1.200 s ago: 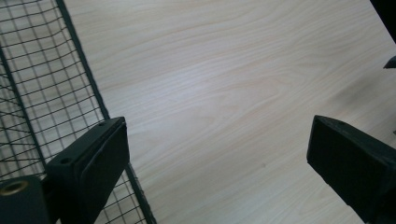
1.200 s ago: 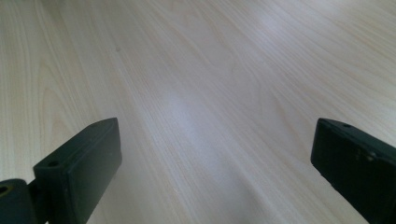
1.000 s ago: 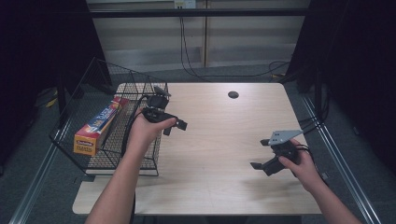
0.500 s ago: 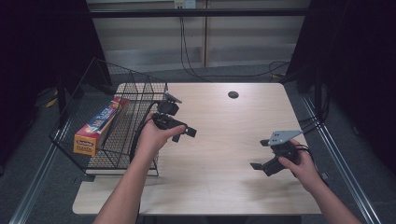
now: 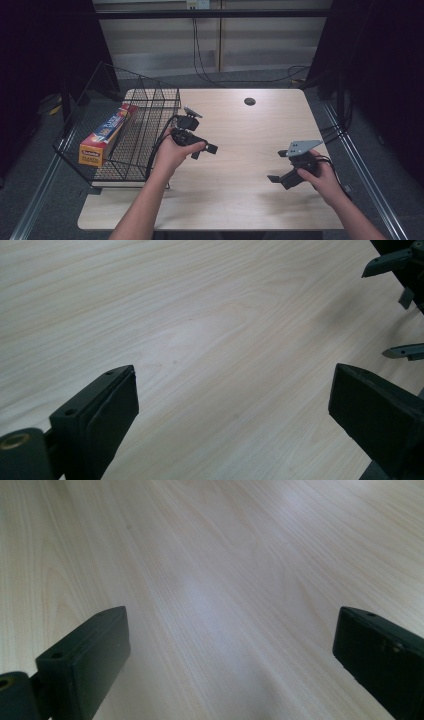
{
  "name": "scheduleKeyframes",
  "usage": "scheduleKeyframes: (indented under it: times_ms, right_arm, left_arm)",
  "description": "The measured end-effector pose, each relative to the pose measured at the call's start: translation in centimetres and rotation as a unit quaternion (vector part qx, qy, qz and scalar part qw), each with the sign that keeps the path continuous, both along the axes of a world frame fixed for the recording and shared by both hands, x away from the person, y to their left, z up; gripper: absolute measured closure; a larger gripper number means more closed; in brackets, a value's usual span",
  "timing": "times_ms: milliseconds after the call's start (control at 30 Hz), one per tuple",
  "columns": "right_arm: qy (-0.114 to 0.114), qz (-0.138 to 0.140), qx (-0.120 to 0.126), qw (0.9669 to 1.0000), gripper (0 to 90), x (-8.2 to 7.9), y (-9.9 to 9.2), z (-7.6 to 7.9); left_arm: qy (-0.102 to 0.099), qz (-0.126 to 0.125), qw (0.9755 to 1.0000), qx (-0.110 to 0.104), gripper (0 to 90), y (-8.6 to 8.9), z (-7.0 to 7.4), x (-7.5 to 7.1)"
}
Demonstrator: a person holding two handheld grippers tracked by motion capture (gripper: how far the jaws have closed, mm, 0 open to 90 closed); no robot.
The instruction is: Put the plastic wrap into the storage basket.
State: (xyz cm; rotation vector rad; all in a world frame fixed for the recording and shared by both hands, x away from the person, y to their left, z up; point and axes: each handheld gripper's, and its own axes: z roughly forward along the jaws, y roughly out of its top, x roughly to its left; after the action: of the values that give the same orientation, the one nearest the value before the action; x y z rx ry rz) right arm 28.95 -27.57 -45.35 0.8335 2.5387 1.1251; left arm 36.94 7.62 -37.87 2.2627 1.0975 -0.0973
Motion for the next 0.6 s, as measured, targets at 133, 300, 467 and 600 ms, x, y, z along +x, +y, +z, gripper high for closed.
scheduleKeyframes:
  times_ms: [133,300,467,600]
  right_arm:
    - [-0.001,-0.003,-0.001,1.0000,1.4,0.0,0.1,0.0]
    - [0.000,-0.003,-0.001,1.0000,1.4,0.0,0.1,0.0]
    - [0.001,-0.003,-0.002,1.0000,1.4,-0.1,0.0,0.0]
    - [-0.002,-0.001,-0.004,1.0000,1.4,0.0,0.1,-0.1]
  left_arm:
    - [0.005,-0.007,1.0000,0.000,6.0,-0.4,-0.6,-0.3]
    - [0.008,-0.020,0.9998,-0.001,6.0,-1.2,-1.5,-0.7]
    - [0.006,-0.023,0.9997,-0.009,6.0,-1.5,-2.1,-0.9]
    - [0.008,-0.028,0.9996,-0.004,6.0,-1.7,-2.6,-1.2]
